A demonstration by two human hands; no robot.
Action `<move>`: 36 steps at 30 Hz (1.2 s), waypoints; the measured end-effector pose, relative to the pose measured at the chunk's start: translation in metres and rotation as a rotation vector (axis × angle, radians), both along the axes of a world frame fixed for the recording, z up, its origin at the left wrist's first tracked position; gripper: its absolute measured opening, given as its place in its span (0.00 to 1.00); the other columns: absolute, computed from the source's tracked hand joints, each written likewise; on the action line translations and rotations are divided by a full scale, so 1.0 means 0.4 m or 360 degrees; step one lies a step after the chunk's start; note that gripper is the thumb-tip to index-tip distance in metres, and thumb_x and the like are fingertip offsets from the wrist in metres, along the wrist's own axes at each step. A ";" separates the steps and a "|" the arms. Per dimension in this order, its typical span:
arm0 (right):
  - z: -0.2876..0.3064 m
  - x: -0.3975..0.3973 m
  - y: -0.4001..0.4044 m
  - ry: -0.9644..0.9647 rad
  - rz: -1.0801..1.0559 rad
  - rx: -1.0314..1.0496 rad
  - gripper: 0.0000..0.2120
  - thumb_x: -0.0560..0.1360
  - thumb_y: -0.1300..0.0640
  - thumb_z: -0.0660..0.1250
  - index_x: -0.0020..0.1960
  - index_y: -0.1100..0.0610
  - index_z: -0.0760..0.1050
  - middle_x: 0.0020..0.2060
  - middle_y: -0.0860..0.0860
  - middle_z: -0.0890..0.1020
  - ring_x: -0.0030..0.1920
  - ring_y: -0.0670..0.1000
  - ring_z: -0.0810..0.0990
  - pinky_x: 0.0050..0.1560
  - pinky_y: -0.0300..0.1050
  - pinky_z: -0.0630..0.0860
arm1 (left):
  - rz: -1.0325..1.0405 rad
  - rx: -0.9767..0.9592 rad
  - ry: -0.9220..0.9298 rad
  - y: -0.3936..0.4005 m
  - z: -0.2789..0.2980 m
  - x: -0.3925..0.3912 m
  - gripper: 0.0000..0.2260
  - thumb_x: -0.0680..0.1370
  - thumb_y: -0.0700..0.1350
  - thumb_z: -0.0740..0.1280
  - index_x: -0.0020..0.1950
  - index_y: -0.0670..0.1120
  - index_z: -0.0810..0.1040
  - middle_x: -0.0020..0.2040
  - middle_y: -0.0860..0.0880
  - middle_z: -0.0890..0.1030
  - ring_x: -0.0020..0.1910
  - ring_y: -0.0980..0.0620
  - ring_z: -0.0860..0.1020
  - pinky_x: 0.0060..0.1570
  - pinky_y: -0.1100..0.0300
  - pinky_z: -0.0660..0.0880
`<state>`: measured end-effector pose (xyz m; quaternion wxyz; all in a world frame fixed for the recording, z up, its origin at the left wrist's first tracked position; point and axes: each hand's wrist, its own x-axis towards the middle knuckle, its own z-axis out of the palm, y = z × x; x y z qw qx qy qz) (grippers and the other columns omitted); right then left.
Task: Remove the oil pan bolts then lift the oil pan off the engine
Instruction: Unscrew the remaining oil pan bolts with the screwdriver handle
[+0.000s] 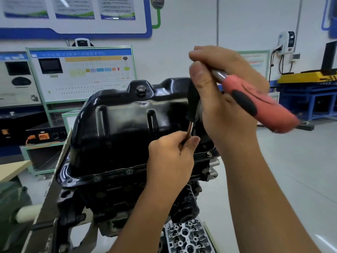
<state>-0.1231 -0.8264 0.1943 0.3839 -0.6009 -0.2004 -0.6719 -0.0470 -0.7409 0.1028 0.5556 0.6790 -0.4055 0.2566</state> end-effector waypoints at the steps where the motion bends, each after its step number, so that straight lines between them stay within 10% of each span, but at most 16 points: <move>1: -0.003 0.005 0.006 0.0008 0.0176 0.0102 0.06 0.81 0.62 0.67 0.55 0.59 0.82 0.50 0.53 0.85 0.52 0.51 0.84 0.57 0.48 0.80 | 0.0010 -0.0006 -0.0015 -0.001 0.000 0.001 0.17 0.78 0.50 0.72 0.31 0.50 0.74 0.23 0.54 0.64 0.24 0.54 0.61 0.26 0.68 0.57; 6: 0.010 -0.020 0.018 0.0408 0.1546 0.0742 0.13 0.86 0.50 0.56 0.52 0.54 0.76 0.48 0.55 0.86 0.36 0.53 0.80 0.38 0.46 0.73 | -0.0081 0.0000 -0.0006 0.002 0.000 0.000 0.13 0.78 0.49 0.73 0.36 0.46 0.79 0.22 0.54 0.62 0.23 0.55 0.59 0.26 0.66 0.57; 10: 0.008 -0.036 -0.001 0.0361 0.1164 0.0470 0.04 0.82 0.57 0.66 0.52 0.56 0.79 0.50 0.58 0.86 0.40 0.59 0.85 0.39 0.52 0.82 | -0.0162 0.0022 0.0010 0.012 0.000 0.000 0.14 0.79 0.52 0.69 0.36 0.46 0.78 0.24 0.50 0.66 0.25 0.57 0.62 0.26 0.55 0.64; 16: -0.001 -0.052 -0.022 0.0212 0.0419 0.0058 0.12 0.75 0.65 0.76 0.52 0.56 0.76 0.46 0.61 0.84 0.44 0.64 0.87 0.42 0.58 0.85 | -0.0114 0.0039 0.0017 0.012 0.001 -0.003 0.11 0.78 0.52 0.70 0.38 0.49 0.81 0.22 0.56 0.63 0.24 0.56 0.61 0.25 0.65 0.60; 36: 0.001 -0.015 0.000 -0.0053 0.0322 0.0374 0.11 0.73 0.63 0.77 0.47 0.51 0.77 0.41 0.57 0.85 0.42 0.63 0.87 0.48 0.66 0.83 | -0.0012 0.0081 -0.0048 0.010 0.013 -0.009 0.13 0.79 0.46 0.74 0.35 0.47 0.79 0.21 0.55 0.65 0.23 0.55 0.64 0.26 0.70 0.60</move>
